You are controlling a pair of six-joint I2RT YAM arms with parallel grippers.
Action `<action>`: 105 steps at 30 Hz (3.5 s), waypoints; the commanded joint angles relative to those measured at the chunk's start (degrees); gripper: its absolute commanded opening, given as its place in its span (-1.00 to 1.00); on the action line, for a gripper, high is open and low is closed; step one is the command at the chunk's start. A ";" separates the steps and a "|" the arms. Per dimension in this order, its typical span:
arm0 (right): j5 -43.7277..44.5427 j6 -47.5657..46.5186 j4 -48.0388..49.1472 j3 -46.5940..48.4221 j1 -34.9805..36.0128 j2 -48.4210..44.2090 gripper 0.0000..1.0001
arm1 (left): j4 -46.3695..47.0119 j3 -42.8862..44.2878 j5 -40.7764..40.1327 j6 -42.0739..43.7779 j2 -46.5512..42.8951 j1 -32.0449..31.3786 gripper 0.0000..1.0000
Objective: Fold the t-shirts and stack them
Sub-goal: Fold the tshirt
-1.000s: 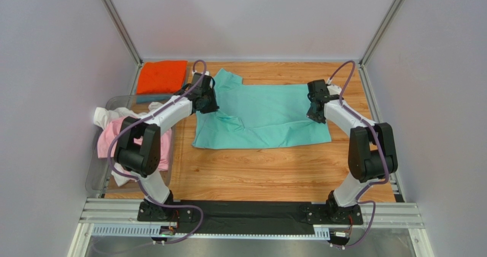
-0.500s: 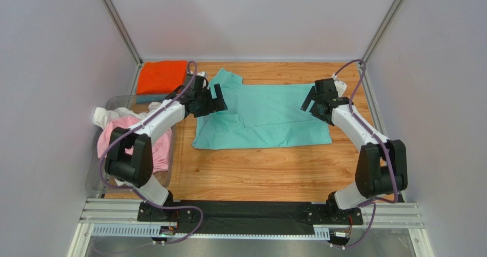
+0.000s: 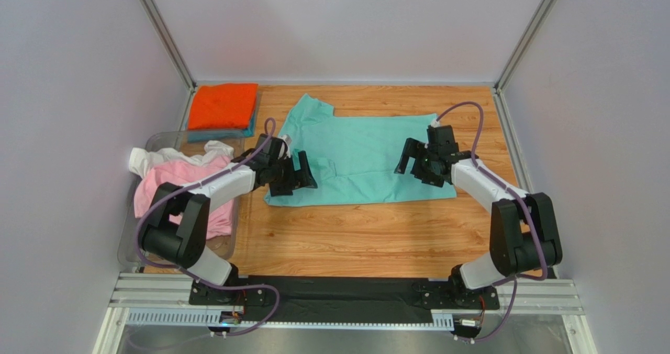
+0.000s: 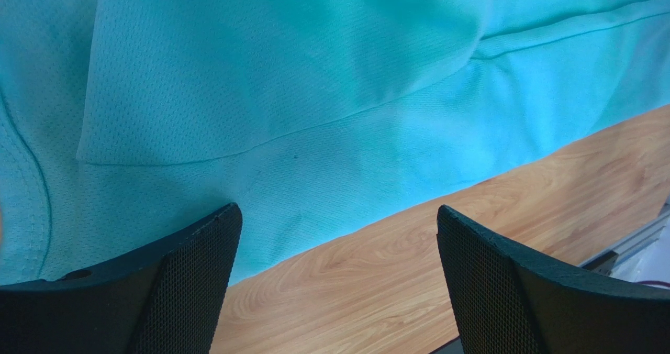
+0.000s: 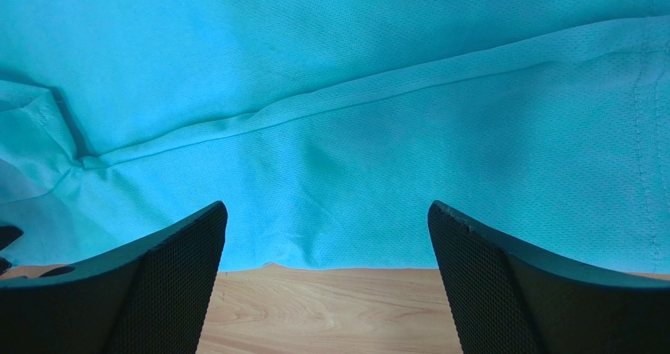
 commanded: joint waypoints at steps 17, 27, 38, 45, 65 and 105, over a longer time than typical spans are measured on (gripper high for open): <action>5.21 4.70 0.57 -11.81 -0.28 0.97 1.00 | 4.32 -14.97 0.21 -3.88 -4.20 -0.23 0.99; 5.65 11.64 -10.14 -27.02 -0.02 -26.77 1.00 | -7.43 -30.53 -6.64 -15.13 -31.69 -9.45 0.99; 0.64 11.30 -19.47 -21.94 0.51 -49.51 1.00 | -20.11 -24.75 -8.84 -17.61 -53.79 -13.50 0.99; 0.29 10.33 -18.76 -21.41 0.42 -46.26 1.00 | -5.38 -18.42 -6.12 -14.79 -38.42 -17.36 0.99; 4.59 7.17 -18.15 -19.91 0.42 -39.22 1.00 | 9.96 1.19 -2.33 -7.67 3.17 -17.64 0.99; 18.83 3.56 -15.07 -6.02 0.16 -28.42 1.00 | -22.91 53.38 -13.67 11.31 31.11 3.10 0.92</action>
